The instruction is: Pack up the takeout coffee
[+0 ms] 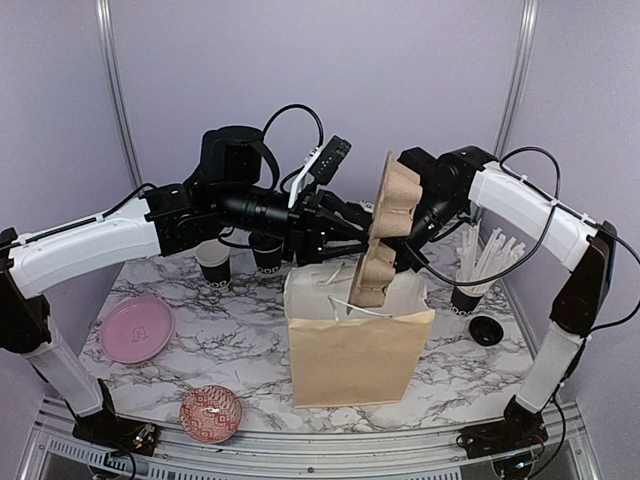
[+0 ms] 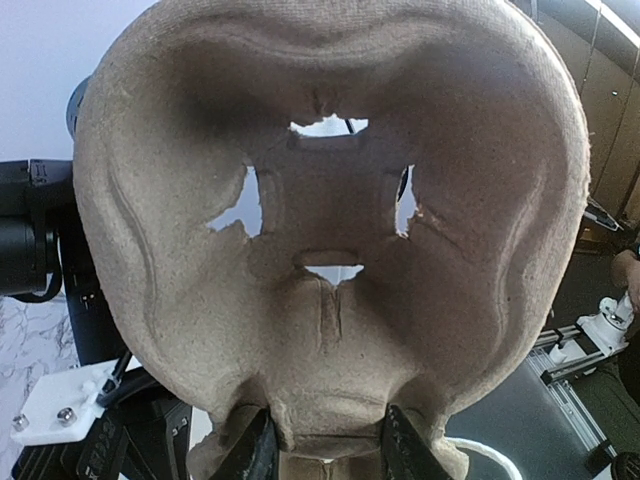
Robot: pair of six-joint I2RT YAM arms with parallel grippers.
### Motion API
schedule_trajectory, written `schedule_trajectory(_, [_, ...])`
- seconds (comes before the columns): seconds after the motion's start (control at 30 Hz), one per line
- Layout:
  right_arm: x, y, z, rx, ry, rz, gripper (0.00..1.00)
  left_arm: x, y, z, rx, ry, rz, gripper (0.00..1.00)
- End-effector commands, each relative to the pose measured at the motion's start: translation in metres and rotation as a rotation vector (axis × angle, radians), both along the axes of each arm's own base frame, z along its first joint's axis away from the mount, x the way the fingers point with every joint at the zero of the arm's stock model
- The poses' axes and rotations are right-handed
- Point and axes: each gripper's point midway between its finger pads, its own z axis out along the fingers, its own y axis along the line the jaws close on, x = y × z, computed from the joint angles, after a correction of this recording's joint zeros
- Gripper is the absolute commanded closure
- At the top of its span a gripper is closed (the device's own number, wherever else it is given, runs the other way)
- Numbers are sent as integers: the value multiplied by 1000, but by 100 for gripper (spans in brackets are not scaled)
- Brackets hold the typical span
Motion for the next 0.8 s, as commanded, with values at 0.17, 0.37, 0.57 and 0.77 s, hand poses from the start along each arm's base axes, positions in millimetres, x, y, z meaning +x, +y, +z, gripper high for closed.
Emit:
schedule_trajectory(0.17, [-6,4,7,28,9,31,96,7,14,-34,161,-59,94,66])
schedule_trajectory(0.37, [-1,1,10,34,-8,22,89,15,18,-56,254,-63,141,66])
schedule_trajectory(0.57, [23,-18,29,79,-62,-44,61,15,20,-64,293,-59,148,66])
schedule_trajectory(0.77, [19,-29,50,152,-125,-31,47,22,20,-68,337,-72,175,67])
